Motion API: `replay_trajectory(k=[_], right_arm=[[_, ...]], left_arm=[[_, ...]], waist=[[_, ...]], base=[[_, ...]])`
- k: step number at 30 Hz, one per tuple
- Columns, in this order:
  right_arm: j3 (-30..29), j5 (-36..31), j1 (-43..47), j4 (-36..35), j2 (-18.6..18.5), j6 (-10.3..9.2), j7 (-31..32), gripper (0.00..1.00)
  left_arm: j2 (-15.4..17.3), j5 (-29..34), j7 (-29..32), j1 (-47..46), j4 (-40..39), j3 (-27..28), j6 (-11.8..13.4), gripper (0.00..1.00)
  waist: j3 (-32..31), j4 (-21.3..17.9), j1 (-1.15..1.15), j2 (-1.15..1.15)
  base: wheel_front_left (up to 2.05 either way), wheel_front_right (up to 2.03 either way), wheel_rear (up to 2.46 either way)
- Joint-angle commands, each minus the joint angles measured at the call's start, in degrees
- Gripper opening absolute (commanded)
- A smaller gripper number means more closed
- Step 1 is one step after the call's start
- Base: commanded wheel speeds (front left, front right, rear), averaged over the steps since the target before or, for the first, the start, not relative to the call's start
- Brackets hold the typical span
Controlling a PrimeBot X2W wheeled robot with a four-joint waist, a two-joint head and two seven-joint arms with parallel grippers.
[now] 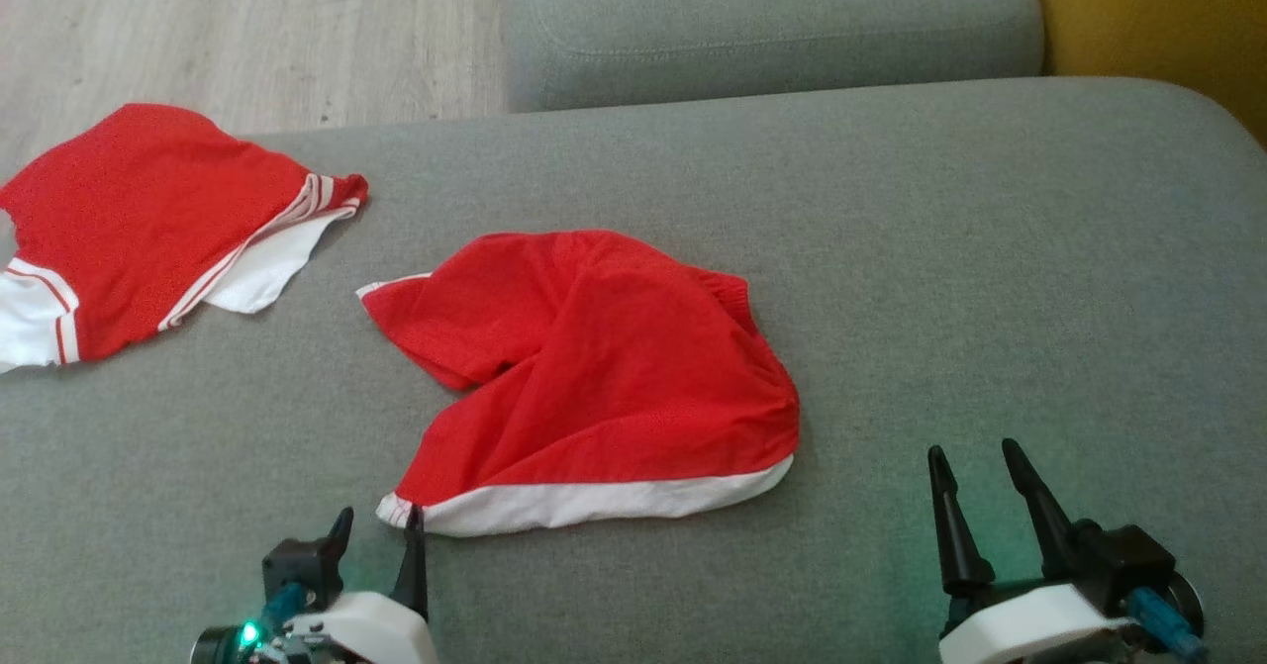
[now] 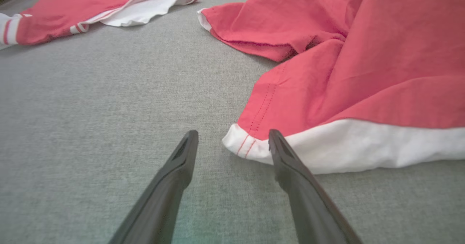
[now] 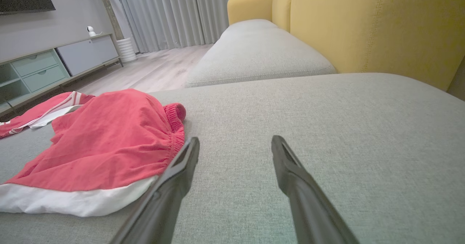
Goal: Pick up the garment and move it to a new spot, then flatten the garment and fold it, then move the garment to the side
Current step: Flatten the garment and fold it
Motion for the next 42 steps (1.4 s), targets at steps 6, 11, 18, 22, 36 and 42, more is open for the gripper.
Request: replay_trajectory(k=[6, 11, 18, 22, 36, 42], right_arm=[[2.19, -0.45, -3.53, -1.60, -0.39, 0.43, -0.63, 1.00], [2.57, -0.37, -4.06, -1.36, -0.39, 0.43, -0.63, 1.00], [4.06, -2.00, -4.88, 2.21, -0.39, 0.43, -0.63, 1.00], [6.20, -4.10, -6.84, 6.70, -0.39, 0.43, -0.45, 1.00], [15.01, -1.35, -19.92, 24.50, -0.39, 0.43, -0.53, 1.00], [18.55, 0.90, -22.55, 26.37, -0.39, 0.43, -0.60, 1.00]], left_arm=[[0.51, -0.73, 0.55, -5.58, 3.00, 0.64, -2.01, 1.00], [0.15, -1.03, 0.84, -6.85, 5.27, -0.02, -2.87, 0.44], [-0.14, -1.47, -1.66, -6.98, 5.33, 0.15, -2.51, 0.00], [-0.03, -1.74, -2.69, -6.76, 4.33, 0.52, -1.98, 0.00], [-0.35, -2.41, -3.41, -6.73, -1.49, 0.27, -0.80, 0.00], [0.08, -2.63, -3.22, -6.59, -2.88, 0.26, -0.27, 0.00]], waist=[[1.47, -0.50, -0.01, 0.00], [1.84, -0.76, -0.01, 0.00], [1.93, -0.48, -0.01, 0.00], [2.32, 0.22, -0.01, 0.00], [5.44, 3.76, -0.01, 0.00], [6.20, 4.19, -0.01, 0.00]], base=[[0.00, 0.00, 0.00], [0.00, 0.00, 0.00], [0.00, 0.00, 0.00], [0.00, 0.00, 0.00], [0.00, 0.00, 0.00], [0.00, 0.00, 0.00]])
